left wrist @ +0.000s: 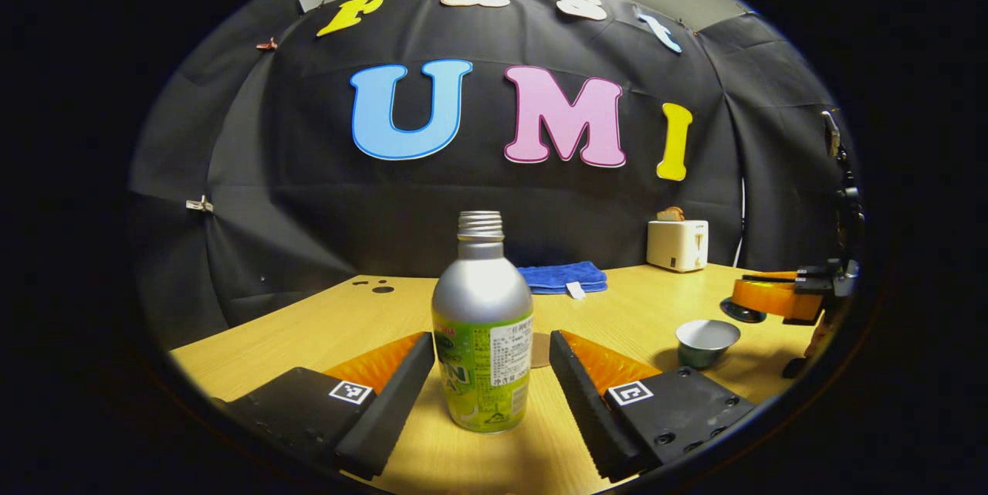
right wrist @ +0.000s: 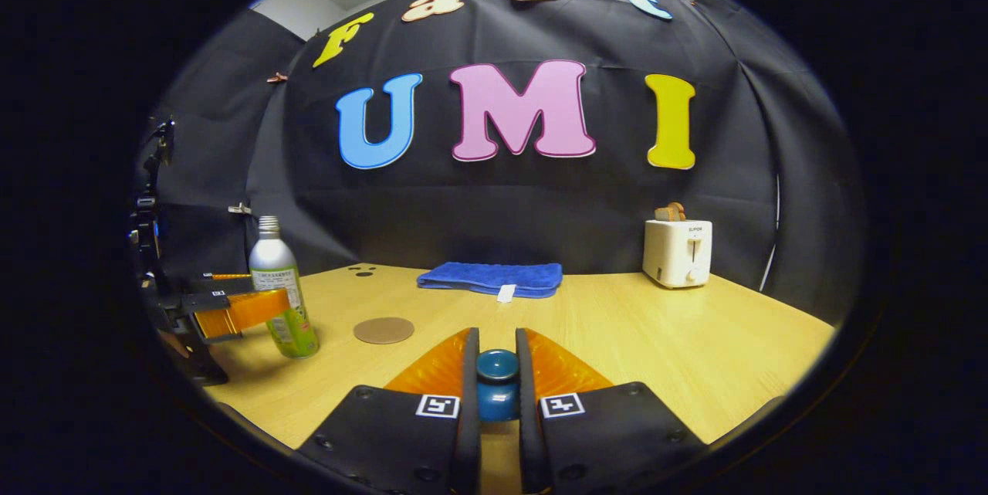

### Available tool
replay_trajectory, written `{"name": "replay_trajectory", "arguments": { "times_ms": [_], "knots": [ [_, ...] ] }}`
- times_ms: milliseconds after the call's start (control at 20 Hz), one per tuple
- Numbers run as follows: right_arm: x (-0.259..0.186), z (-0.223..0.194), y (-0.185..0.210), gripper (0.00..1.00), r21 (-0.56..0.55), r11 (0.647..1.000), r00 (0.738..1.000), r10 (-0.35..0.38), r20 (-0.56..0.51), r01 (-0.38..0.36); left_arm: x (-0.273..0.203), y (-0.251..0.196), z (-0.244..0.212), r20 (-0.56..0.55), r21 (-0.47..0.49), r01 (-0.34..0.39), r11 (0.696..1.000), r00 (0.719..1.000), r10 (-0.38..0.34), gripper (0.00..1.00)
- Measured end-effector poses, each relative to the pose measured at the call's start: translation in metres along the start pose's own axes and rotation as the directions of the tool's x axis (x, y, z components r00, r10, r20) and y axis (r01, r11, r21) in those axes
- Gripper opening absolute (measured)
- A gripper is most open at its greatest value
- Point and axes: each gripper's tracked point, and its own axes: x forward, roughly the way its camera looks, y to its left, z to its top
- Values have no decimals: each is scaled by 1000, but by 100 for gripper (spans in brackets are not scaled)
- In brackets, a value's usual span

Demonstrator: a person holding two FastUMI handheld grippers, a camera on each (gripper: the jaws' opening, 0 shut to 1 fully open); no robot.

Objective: Open the teacup lid with one hand, grasp the water bottle and pour water into the teacup with the other hand; after pouring, place the water bottle on the coaster and then close the teacup lid.

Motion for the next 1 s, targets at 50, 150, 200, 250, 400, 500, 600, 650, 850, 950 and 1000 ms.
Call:
{"name": "replay_trajectory", "arguments": {
  "times_ms": [50,150,200,250,400,500,600,650,850,950,1000],
  "knots": [
    [0,-1,-7,23,-5,1000,1000,-13,-2,13,4,2,-1,0,1,-5,1000,1000,5,95],
    [0,0,-18,23,-4,999,1000,-32,0,32,13,4,-1,-1,0,-9,1000,1000,9,95],
    [1,0,-21,23,-6,999,999,-33,-1,33,17,5,0,-1,0,-9,1000,1000,9,95],
    [2,0,-24,23,-6,999,999,-34,-1,34,23,6,-1,-1,0,-10,1000,1000,10,95],
    [6,1,-33,23,-6,999,999,-40,-1,40,33,8,-1,-3,-1,-10,1000,1000,10,94],
    [8,1,-38,23,-6,999,999,-47,0,47,37,9,-1,-2,0,-18,1000,1000,18,83],
    [11,1,-47,23,-6,998,998,-56,0,56,36,8,-1,-2,1,-15,1000,1000,15,82],
    [13,2,-54,23,-6,998,998,-66,1,66,35,3,0,-2,31,-11,999,1000,11,80],
    [19,2,-73,23,-6,996,996,-88,2,88,34,-22,12,25,291,-5,957,1000,-2,80],
    [20,2,-77,23,-6,996,996,-87,2,87,38,-35,16,32,450,7,893,999,-24,80],
    [20,3,-78,23,-6,996,996,-86,2,86,41,-43,19,26,521,23,853,999,-43,80]
  ]
}}
